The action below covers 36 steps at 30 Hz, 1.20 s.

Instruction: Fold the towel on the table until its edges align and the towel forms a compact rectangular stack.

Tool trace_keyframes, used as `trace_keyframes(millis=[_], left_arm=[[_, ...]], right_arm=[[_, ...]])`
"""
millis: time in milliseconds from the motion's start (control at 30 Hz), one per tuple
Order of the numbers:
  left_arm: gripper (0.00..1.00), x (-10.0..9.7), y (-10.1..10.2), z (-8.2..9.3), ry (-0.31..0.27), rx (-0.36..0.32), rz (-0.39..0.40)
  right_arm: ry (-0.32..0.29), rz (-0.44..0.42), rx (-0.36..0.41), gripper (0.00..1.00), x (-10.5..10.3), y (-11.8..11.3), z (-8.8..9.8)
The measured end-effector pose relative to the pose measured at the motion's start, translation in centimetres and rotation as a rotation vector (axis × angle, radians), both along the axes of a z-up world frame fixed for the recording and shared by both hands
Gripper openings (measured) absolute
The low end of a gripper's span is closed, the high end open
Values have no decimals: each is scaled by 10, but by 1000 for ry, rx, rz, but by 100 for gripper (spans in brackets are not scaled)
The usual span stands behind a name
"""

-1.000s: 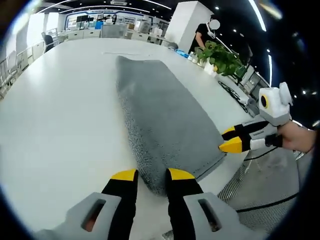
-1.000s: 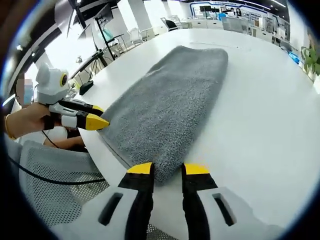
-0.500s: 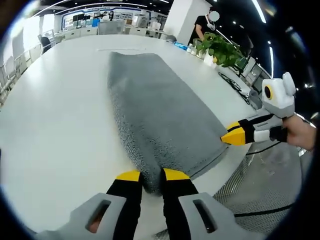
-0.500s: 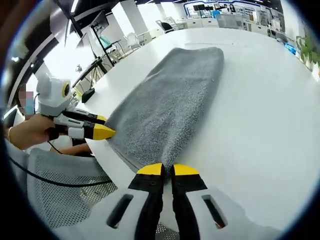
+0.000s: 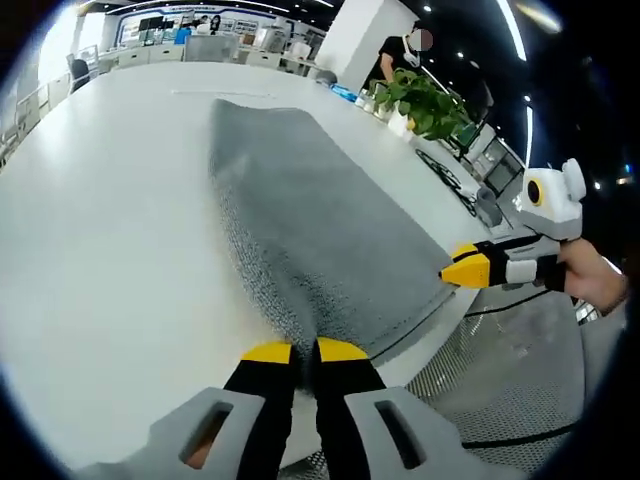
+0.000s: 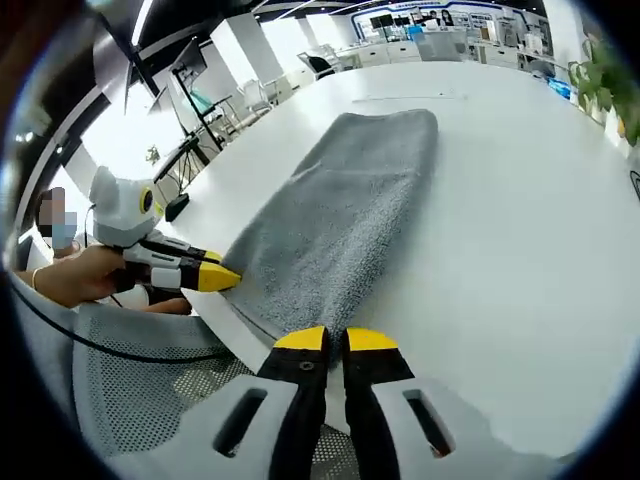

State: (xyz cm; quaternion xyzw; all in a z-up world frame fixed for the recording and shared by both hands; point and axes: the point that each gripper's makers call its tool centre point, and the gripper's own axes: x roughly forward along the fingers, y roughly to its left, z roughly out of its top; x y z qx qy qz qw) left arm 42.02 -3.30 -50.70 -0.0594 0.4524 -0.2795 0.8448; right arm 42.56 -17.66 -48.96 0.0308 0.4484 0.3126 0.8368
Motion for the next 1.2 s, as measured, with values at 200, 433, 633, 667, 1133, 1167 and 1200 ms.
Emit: trace_keyframes(millis=[200,433,633,667,1133,1167,1200], left_arm=[[5,-11,-5,11,-40,19,-119],[5,-16,-4,27,-48,-33,-108],[5,-18,-5,41,-59,-83,-76],[5,-18,-9,50,-57,-135,-43],[5,-19,-11,87,-113,-216,-8],[5,-20,-11,87,-113,-217,-9],[5,-24,-12,87,-110,-218,-9]], right_arm=[[18,-19,41,3,-11,-2,13],[13,-14,67,3,-18,-2,28],[6,-14,95,3,-23,1,38],[5,-15,98,3,-23,1,40],[-32,-71,184,2,-24,-7,79],[-29,-72,187,2,-26,-8,79],[-25,-75,189,2,-27,-9,78]])
